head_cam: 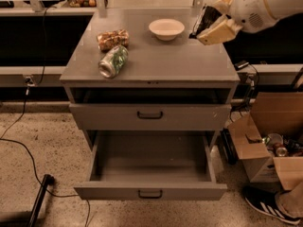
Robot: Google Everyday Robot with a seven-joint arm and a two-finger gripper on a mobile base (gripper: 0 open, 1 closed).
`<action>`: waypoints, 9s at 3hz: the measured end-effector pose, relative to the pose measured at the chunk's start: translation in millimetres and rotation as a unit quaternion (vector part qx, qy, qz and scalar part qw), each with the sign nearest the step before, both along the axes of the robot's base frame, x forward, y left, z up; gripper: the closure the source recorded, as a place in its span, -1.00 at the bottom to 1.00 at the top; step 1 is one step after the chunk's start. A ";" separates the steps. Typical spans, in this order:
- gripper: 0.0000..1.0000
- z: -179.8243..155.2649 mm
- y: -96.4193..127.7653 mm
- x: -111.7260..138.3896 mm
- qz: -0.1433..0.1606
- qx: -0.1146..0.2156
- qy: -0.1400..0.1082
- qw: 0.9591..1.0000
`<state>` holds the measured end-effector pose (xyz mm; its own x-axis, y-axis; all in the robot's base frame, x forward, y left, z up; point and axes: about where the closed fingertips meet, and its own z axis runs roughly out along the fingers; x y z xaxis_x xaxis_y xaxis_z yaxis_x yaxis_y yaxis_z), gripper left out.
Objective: Place rxbar chocolate into middle drawer
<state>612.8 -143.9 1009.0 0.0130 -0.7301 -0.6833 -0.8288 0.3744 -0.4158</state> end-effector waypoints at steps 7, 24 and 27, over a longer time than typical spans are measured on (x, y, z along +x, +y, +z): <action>1.00 -182.3 104.1 -41.4 0.088 0.083 -0.003 0.993; 0.61 -581.7 55.7 -22.5 0.042 0.106 0.210 0.971; -0.77 -587.6 62.0 -21.0 0.065 0.122 0.230 0.963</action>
Offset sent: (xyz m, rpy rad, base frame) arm -0.0125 0.0315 -0.0314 0.0550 -0.0217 0.0280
